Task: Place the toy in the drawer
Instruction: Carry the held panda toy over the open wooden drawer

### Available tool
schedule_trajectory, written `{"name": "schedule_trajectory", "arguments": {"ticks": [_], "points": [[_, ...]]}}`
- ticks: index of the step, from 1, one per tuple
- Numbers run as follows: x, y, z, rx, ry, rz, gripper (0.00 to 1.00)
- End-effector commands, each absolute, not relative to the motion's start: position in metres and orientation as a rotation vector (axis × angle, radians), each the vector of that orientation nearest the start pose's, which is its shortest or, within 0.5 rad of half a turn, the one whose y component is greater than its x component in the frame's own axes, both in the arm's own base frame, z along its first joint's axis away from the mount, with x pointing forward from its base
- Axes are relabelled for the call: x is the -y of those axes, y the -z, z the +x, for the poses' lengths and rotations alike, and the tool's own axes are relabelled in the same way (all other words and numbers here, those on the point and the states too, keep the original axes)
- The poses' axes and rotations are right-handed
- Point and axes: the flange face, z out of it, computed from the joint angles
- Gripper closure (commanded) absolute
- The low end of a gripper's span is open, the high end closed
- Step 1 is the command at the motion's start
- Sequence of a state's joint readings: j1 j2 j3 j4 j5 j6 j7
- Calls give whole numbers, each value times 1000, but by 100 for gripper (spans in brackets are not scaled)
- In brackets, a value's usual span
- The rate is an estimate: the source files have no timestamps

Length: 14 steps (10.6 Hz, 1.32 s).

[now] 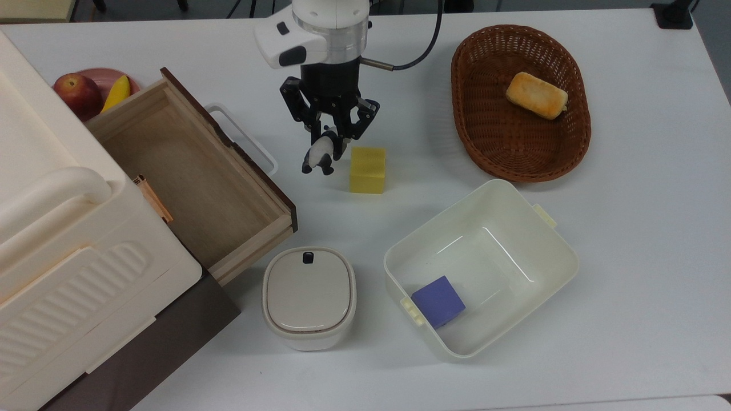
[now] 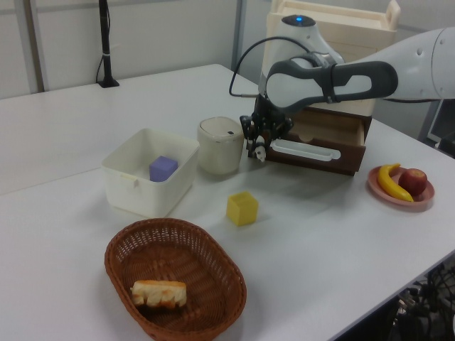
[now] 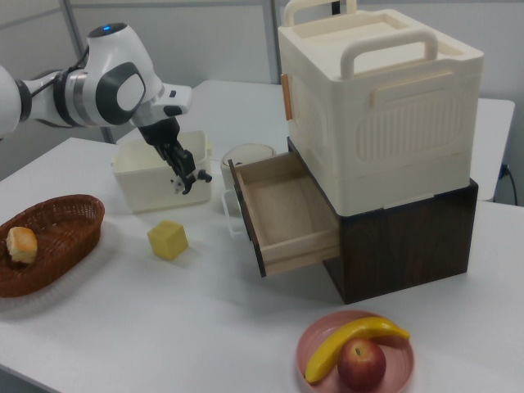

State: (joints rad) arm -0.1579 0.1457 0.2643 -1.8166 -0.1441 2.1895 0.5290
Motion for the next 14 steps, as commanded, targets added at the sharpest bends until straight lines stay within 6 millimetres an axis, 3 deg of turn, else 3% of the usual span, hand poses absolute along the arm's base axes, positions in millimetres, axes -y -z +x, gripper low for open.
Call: {"name": "schedule_trajectory", "arguments": {"ticks": [1,6,11,14], "points": [[-43,-512,626,-588,429,-3045,100],[17,-547,634,-703,536,-3010,100],[110,-541,628,-789,539,-3045,100],[134,-524,627,-809,493,-3062,100]]}}
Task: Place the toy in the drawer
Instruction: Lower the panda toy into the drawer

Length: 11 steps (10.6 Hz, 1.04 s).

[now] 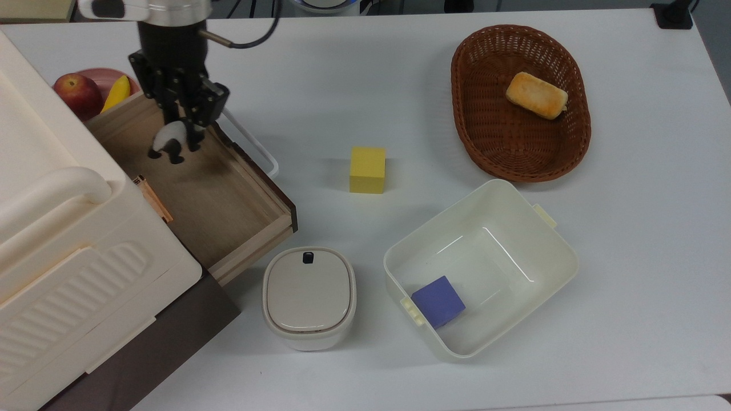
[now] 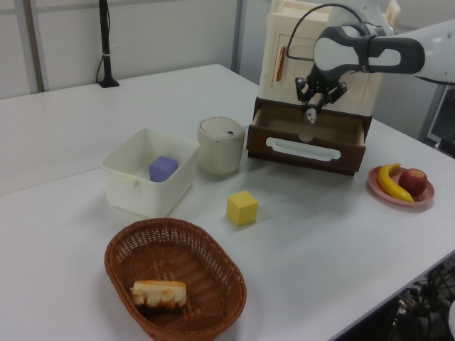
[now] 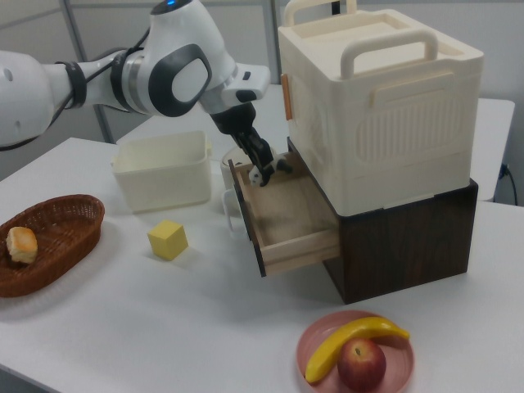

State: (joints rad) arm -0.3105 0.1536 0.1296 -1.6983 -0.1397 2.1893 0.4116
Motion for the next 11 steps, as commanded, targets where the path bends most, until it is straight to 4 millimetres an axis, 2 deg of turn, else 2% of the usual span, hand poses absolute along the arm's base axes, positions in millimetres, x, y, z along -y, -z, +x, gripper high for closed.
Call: {"name": "schedule_trajectory", "arguments": {"ticks": [1,2,7,8,9,10,11], "points": [[136,-516,628,-809,472,-3071,100],[136,-507,627,-807,447,-3079,100],[138,-491,629,-804,406,-3091,100],[138,-491,629,-805,403,-3090,94],[138,-492,629,-813,406,-3086,67],[138,-492,629,-825,401,-3081,46],[138,-492,629,-829,400,-3078,34]]}}
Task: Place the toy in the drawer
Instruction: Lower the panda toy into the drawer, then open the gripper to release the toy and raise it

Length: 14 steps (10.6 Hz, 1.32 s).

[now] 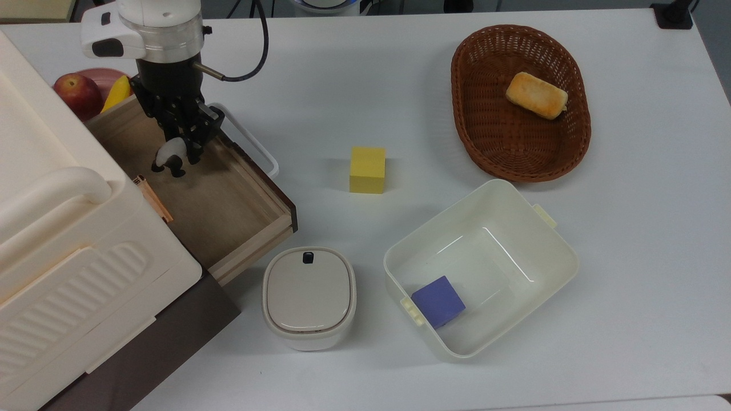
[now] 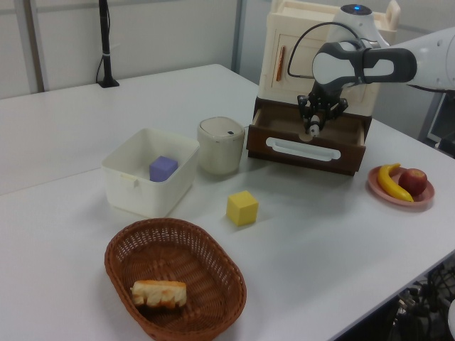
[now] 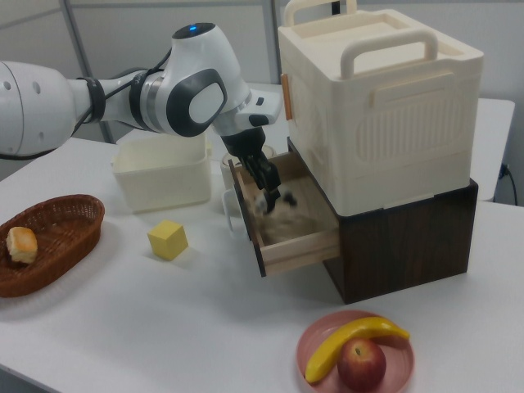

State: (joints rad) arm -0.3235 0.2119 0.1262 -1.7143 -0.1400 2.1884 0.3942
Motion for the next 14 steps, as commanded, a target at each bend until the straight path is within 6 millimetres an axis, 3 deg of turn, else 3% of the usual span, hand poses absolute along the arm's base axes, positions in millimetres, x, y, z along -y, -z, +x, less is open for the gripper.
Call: {"name": "schedule_trajectory", "arguments": {"ticks": [1,5,6,8,9,10,12,14], "points": [[137,-491,629,-827,398,-3077,33],[136,-495,629,-828,405,-3074,33],[132,-502,628,-829,410,-3065,33],[114,-542,624,-862,456,-3040,27],[98,-560,623,-834,458,-3041,19],[81,-569,622,-799,438,-3048,0],[36,-576,621,-676,424,-3077,0],[7,-582,605,-507,300,-3146,0]]}}
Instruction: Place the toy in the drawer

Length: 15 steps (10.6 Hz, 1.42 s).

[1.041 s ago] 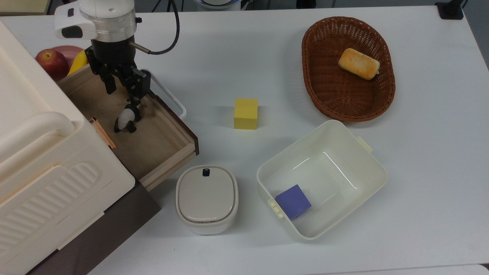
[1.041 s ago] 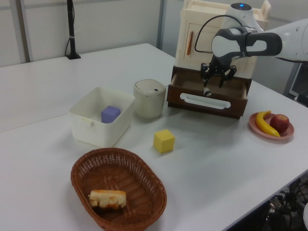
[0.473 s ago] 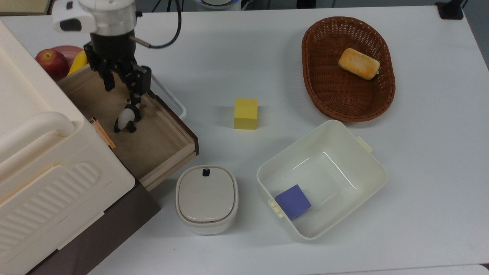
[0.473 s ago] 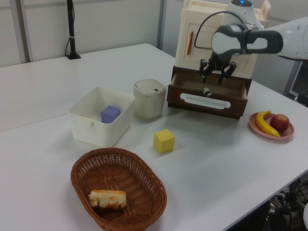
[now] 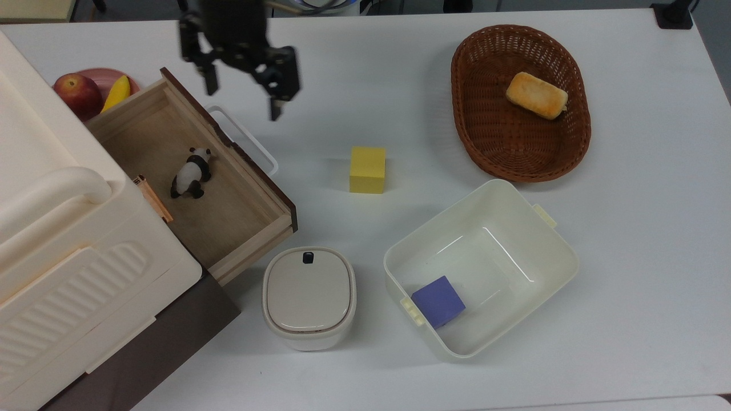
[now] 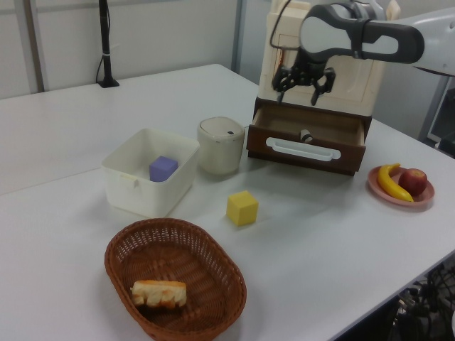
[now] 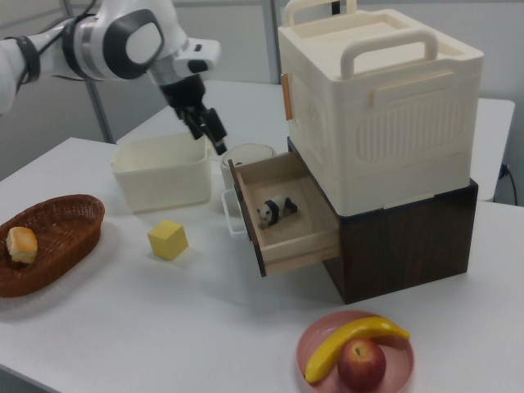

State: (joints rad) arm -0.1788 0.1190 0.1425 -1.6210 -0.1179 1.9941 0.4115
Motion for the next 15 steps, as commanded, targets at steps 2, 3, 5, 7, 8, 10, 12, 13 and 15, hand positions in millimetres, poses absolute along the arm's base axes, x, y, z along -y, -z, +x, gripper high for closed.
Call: {"name": "schedule_trajectory", "arguments": {"ticks": [2,3,5,7,8,10,12,13,15], "points": [[-11,-600,576,-253,134,-3139,0],[-16,-611,564,-199,98,-3113,0],[-32,-627,547,-155,65,-3099,0],[-40,-623,547,-124,51,-3099,0],[-52,-617,547,-56,43,-3112,0],[-48,-610,548,-48,37,-3117,0],[-38,-611,552,-93,75,-3114,0],[-36,-610,550,-101,70,-3113,0],[-28,-611,551,-120,73,-3109,0]]}}
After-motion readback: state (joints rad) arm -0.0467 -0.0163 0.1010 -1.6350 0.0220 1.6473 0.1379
